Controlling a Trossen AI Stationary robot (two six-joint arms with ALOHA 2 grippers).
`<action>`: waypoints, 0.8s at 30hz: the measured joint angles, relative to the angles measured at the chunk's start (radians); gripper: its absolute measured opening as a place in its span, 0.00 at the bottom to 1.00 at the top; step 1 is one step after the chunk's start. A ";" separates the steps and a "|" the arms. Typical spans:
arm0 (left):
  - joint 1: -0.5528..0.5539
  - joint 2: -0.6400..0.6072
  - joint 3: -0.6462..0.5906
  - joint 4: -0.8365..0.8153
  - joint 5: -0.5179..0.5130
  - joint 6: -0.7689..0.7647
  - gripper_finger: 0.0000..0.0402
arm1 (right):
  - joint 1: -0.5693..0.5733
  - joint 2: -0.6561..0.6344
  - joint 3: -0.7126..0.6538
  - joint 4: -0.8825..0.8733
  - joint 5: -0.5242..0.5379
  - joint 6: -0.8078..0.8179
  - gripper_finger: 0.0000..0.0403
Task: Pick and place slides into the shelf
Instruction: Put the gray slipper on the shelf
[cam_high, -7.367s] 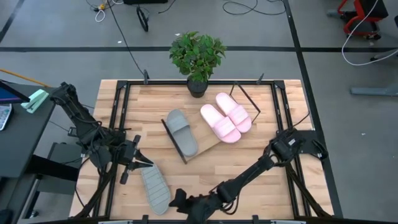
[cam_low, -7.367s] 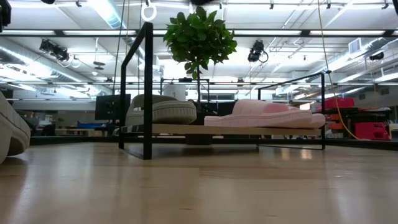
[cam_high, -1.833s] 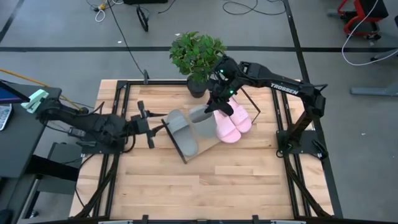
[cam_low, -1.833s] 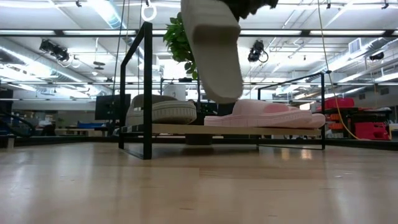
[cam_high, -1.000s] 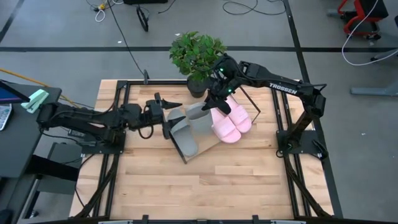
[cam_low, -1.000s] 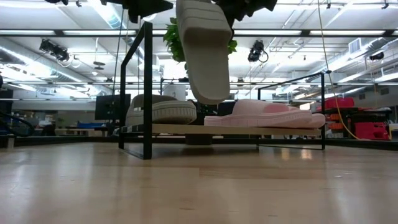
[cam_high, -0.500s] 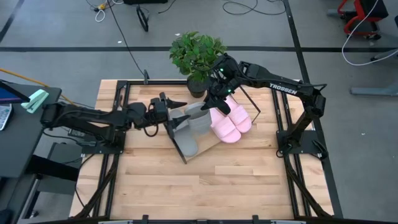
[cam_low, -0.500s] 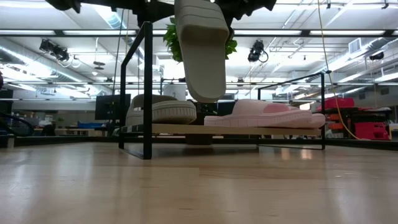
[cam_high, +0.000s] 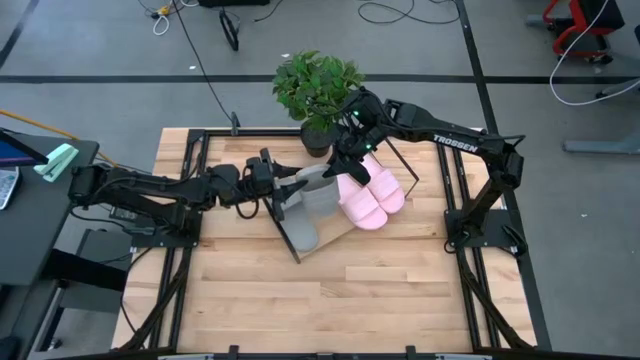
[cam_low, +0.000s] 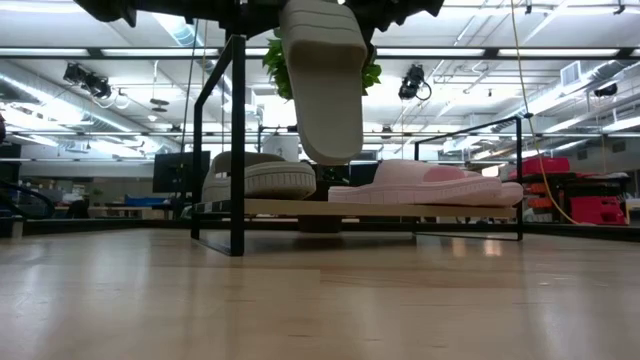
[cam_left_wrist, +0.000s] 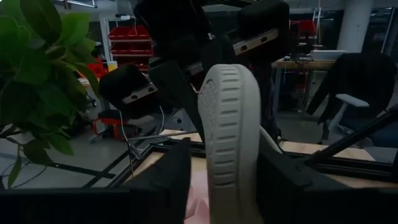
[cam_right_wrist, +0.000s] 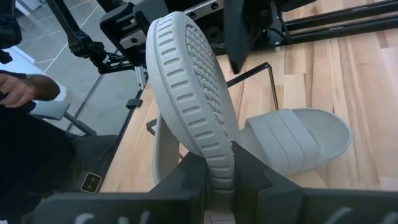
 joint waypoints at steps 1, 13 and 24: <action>0.000 0.000 0.000 0.000 0.000 0.000 0.36 | 0.000 0.000 0.000 0.000 0.000 -0.001 0.11; 0.009 0.009 0.000 0.006 -0.009 -0.051 0.12 | 0.001 0.000 0.001 -0.009 0.012 -0.040 0.19; 0.041 0.030 0.000 0.004 -0.007 -0.278 0.12 | 0.013 -0.002 0.001 -0.035 0.065 -0.093 0.22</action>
